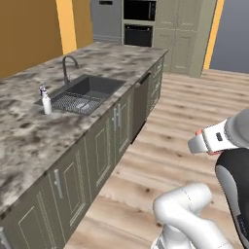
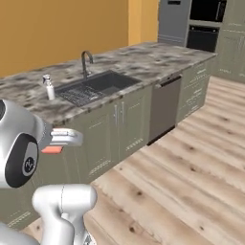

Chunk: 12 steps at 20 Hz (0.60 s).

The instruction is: Locate and retrieve the bar soap and spray from the cabinet. Place them next to the sink.

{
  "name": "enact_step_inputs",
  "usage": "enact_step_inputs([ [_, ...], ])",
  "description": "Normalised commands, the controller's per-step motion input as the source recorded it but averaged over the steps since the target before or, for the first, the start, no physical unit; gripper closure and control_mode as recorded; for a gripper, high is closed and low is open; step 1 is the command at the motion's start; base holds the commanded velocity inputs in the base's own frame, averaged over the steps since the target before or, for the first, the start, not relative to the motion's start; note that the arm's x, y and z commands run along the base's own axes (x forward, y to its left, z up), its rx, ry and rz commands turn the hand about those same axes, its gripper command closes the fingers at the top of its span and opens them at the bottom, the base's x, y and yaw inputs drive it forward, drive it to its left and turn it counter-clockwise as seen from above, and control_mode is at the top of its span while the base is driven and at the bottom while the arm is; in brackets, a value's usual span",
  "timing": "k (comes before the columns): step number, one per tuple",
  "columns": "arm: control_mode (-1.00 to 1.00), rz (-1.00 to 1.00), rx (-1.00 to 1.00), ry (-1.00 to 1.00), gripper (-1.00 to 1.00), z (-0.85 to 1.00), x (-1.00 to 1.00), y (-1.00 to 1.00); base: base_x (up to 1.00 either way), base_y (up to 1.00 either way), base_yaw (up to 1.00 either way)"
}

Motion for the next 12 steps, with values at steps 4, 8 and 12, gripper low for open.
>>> enact_step_inputs([
  [4,1.00,0.00,0.00,0.00,1.00,0.00,0.00,0.00,0.50,0.09,0.22],
  [8,1.00,0.00,0.00,0.00,1.00,0.00,0.00,0.00,0.21,0.00,0.38],
  [12,1.00,0.00,0.00,0.00,1.00,0.00,0.00,0.00,0.10,0.00,0.43],
])
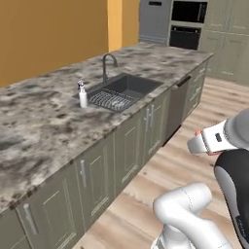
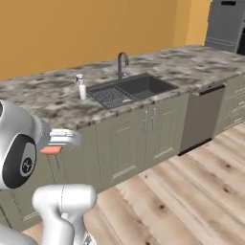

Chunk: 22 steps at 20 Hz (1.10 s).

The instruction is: Locate and retrieve the bar soap and spray from the cabinet. Place them next to the sink.

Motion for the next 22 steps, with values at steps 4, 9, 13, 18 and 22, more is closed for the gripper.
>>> enact_step_inputs([
  [4,1.00,0.00,0.00,0.00,1.00,0.00,0.00,0.00,0.78,0.00,0.24],
  [9,1.00,0.00,0.00,0.00,1.00,0.00,0.00,0.00,0.99,0.00,0.19],
  [13,1.00,0.00,0.00,0.00,1.00,0.00,0.00,0.00,0.99,-0.03,0.23],
  [18,1.00,0.00,0.00,0.00,1.00,0.00,0.00,0.00,0.87,-0.04,0.29],
  [22,1.00,0.00,0.00,0.00,1.00,0.00,0.00,0.00,0.45,-0.20,0.34],
])
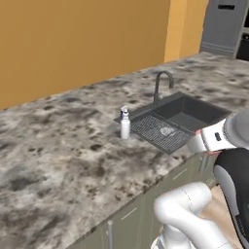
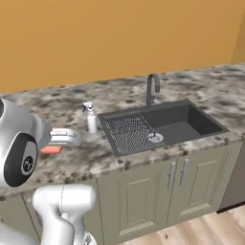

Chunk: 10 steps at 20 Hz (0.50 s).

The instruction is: Locate and retrieve the bar soap and spray from the cabinet. Place them next to the sink.

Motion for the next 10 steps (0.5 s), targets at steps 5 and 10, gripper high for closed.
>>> enact_step_inputs([
  [5,1.00,0.00,0.00,0.00,1.00,0.00,0.00,0.00,0.04,-0.12,0.41],
  [10,1.00,0.00,0.00,0.00,1.00,0.00,0.00,0.00,0.10,-0.44,0.27],
])
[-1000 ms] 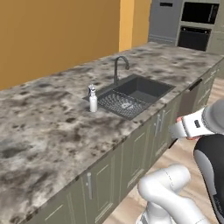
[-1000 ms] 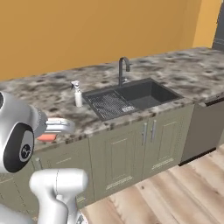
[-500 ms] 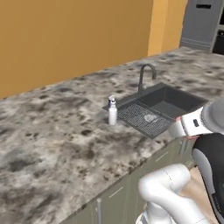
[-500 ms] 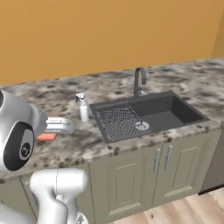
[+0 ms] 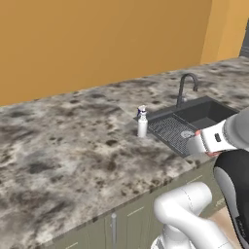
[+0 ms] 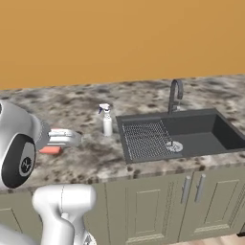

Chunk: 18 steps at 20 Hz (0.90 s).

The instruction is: Locate and retrieve the bar soap and spray from the cabinet. Place them next to the sink.

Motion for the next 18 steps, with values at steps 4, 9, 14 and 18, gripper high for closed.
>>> enact_step_inputs([
  [4,1.00,0.00,0.00,0.00,1.00,0.00,0.00,0.00,0.28,-0.58,0.19],
  [9,1.00,0.00,0.00,0.00,1.00,0.00,0.00,0.00,0.22,-0.51,0.17],
  [14,1.00,0.00,0.00,0.00,1.00,0.00,0.00,0.00,0.00,0.00,0.00],
  [18,1.00,0.00,0.00,0.00,1.00,0.00,0.00,0.00,0.00,0.00,0.00],
])
